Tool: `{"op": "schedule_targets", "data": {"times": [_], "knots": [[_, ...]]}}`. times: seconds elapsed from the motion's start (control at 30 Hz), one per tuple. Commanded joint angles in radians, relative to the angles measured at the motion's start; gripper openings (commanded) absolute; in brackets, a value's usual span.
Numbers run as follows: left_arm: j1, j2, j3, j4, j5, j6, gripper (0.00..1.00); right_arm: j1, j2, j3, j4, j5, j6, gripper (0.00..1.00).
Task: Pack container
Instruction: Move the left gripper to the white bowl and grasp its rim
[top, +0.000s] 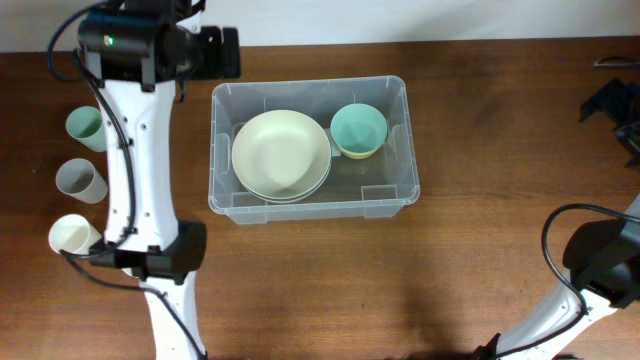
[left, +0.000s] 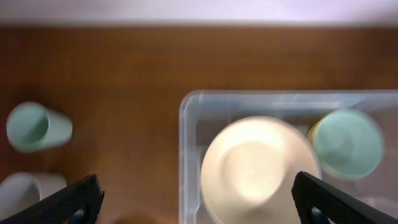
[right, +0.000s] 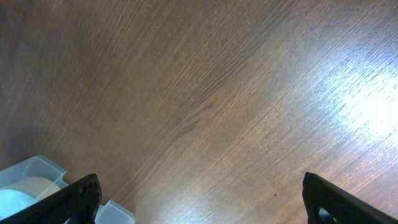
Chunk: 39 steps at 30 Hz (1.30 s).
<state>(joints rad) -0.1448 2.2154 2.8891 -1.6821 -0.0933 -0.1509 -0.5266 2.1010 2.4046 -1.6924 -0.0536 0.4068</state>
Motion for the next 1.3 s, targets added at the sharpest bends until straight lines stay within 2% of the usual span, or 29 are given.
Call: {"op": "schedule_targets", "data": {"times": [0.0, 0.1, 0.2, 0.3, 0.6, 0.77, 0.97, 1.13, 1.27], "knots": [[0.050, -0.075, -0.206, -0.006, 0.023, -0.015, 0.99, 0.003, -0.004, 0.000, -0.002, -0.002, -0.006, 0.99], [0.105, -0.153, -0.430, -0.006, 0.008, -0.043, 0.99, 0.003, -0.004, 0.000, -0.002, -0.002, -0.007, 0.99], [0.177, -0.251, -0.672, -0.005, -0.058, -0.122, 0.99, 0.003, -0.004, 0.000, -0.002, -0.002, -0.006, 0.99], [0.246, -0.358, -0.868, 0.015, -0.044, -0.178, 0.99, 0.003, -0.004, 0.000, -0.002, -0.002, -0.007, 0.99], [0.285, -0.687, -1.380, 0.260, 0.002, -0.231, 0.99, 0.003, -0.004, 0.000, -0.002, -0.002, -0.006, 0.99], [0.285, -0.811, -1.668, 0.438, 0.005, -0.264, 0.99, 0.003, -0.004, 0.000, -0.002, -0.002, -0.006, 0.99], [0.285, -0.806, -1.860, 0.620, 0.048, -0.263, 0.99, 0.003, -0.004, 0.000, -0.002, -0.002, -0.006, 0.99], [0.285, -0.748, -1.868, 0.669, 0.045, -0.198, 0.99, 0.003, -0.004, 0.000, -0.002, -0.002, -0.006, 0.99], [0.285, -0.674, -1.868, 0.679, 0.045, -0.196, 0.99, 0.003, -0.004, 0.000, -0.002, -0.002, -0.006, 0.99]]}}
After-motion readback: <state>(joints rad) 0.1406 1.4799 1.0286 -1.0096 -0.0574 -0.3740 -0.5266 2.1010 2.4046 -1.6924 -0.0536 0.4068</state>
